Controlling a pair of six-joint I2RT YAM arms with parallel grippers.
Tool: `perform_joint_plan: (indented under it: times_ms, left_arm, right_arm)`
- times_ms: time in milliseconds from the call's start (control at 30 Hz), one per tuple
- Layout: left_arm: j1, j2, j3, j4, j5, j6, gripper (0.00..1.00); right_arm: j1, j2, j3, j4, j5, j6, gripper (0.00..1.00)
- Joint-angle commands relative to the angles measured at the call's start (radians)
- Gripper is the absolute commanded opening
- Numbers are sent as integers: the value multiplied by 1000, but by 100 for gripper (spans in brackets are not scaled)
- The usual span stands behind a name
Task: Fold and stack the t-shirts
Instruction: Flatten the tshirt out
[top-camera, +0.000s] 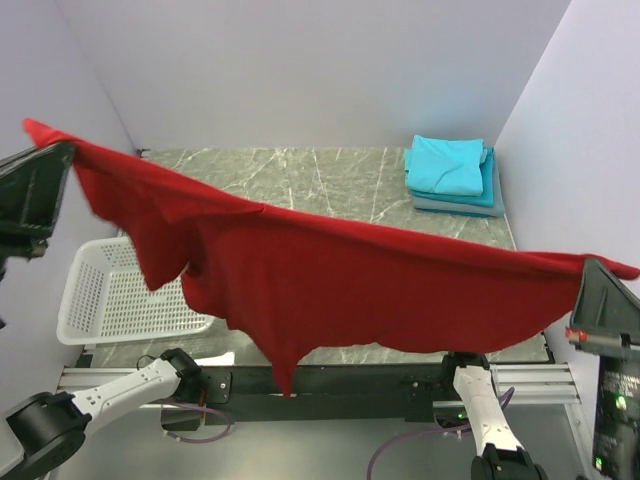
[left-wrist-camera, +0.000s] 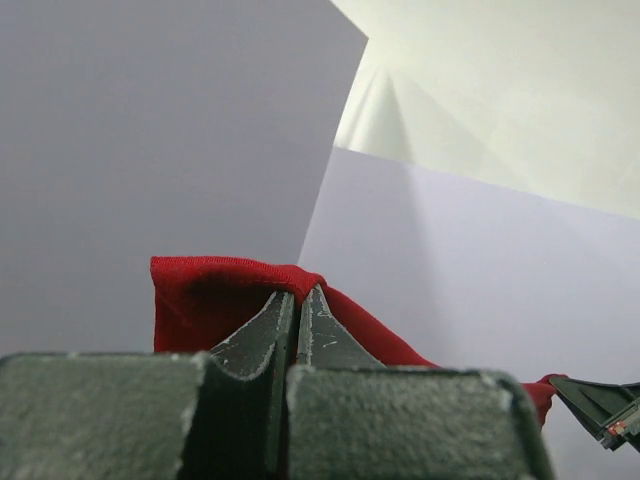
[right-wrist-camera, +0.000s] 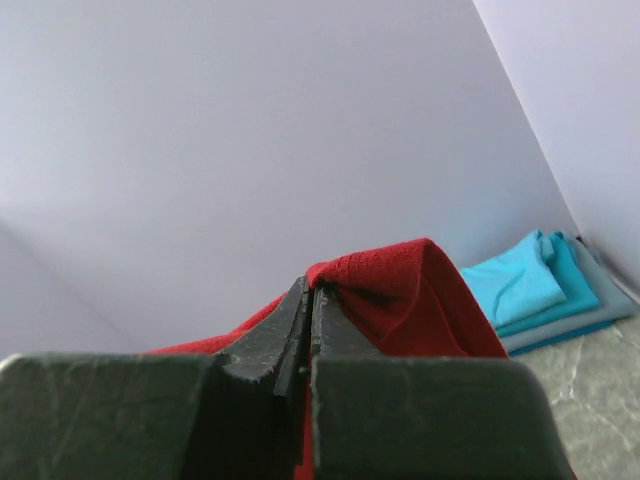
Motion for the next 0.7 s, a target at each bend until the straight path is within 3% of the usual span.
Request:
perform_joint_plan:
  times_ms: [0, 200, 433, 500, 600, 667]
  left_arm:
    - [26, 34, 53, -1, 73, 25, 1]
    - [52, 63, -76, 68, -32, 48, 1]
    - [71, 187, -415, 274, -302, 93, 0]
    - [164, 259, -519, 347, -237, 67, 0]
    - [310, 400, -617, 418, -26, -21, 0]
    - [341, 530, -659, 533, 47, -18, 0]
  right_arm:
    - [-4, 35, 34, -21, 24, -37, 0]
    - [-4, 52, -114, 45, 18, -45, 0]
    - [-4, 97, -563, 301, 42, -62, 0]
    - [-4, 135, -663, 371, 47, -70, 0]
    - [-6, 215, -854, 509, 35, -73, 0]
    - [-6, 308, -983, 626, 26, -79, 0]
